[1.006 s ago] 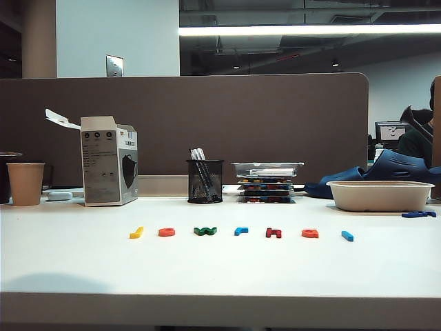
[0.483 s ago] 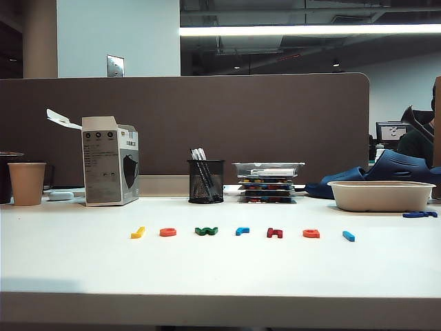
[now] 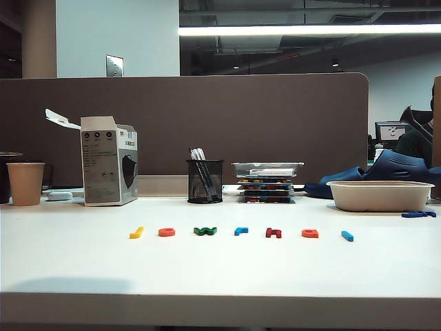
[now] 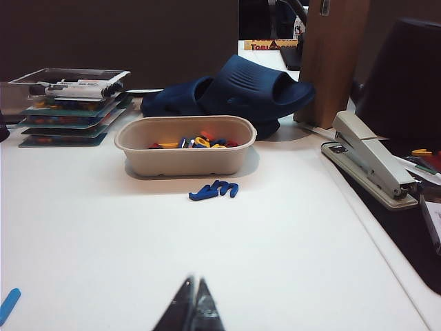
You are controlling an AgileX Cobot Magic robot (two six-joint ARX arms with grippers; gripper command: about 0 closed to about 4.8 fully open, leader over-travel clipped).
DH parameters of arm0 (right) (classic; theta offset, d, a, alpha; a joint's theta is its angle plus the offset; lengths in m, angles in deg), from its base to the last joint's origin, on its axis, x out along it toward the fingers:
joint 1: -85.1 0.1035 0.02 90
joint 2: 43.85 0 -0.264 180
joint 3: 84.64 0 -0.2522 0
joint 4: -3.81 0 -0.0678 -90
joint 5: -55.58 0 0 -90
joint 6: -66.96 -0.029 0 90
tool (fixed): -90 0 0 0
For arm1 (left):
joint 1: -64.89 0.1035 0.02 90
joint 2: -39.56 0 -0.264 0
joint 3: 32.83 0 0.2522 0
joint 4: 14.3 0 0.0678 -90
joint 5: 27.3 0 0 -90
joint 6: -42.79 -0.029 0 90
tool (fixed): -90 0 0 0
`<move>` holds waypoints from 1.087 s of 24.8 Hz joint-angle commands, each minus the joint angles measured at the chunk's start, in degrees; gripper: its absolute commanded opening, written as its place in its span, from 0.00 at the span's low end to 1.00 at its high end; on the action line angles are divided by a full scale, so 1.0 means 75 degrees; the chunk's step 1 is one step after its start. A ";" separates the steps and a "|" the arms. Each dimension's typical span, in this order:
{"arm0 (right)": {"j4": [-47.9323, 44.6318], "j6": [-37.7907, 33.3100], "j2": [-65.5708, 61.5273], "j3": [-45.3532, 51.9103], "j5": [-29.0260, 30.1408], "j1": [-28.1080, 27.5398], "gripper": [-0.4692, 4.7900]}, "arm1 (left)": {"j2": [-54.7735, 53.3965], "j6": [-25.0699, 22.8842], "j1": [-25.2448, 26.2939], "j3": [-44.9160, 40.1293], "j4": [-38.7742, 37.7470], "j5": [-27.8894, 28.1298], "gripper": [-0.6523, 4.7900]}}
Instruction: Select the appropriate letters from the row of letter magnets placed on the table to arrange into the word "car".
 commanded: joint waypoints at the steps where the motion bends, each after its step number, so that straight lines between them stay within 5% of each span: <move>1: -0.0300 -0.0032 0.0055 0.0012 -0.0032 0.0009 0.09 | 0.0041 0.0017 -0.0006 0.0017 0.0184 0.0023 0.11; 17: -0.0236 -0.0038 0.0052 -0.0347 0.0233 0.0015 0.09 | 0.0041 0.0015 0.0003 0.0017 0.0178 0.0023 0.11; 27: 0.2221 -0.0428 0.0006 -0.2463 0.0207 0.0012 0.09 | 0.0041 0.0015 0.0003 0.0017 0.0181 0.0023 0.11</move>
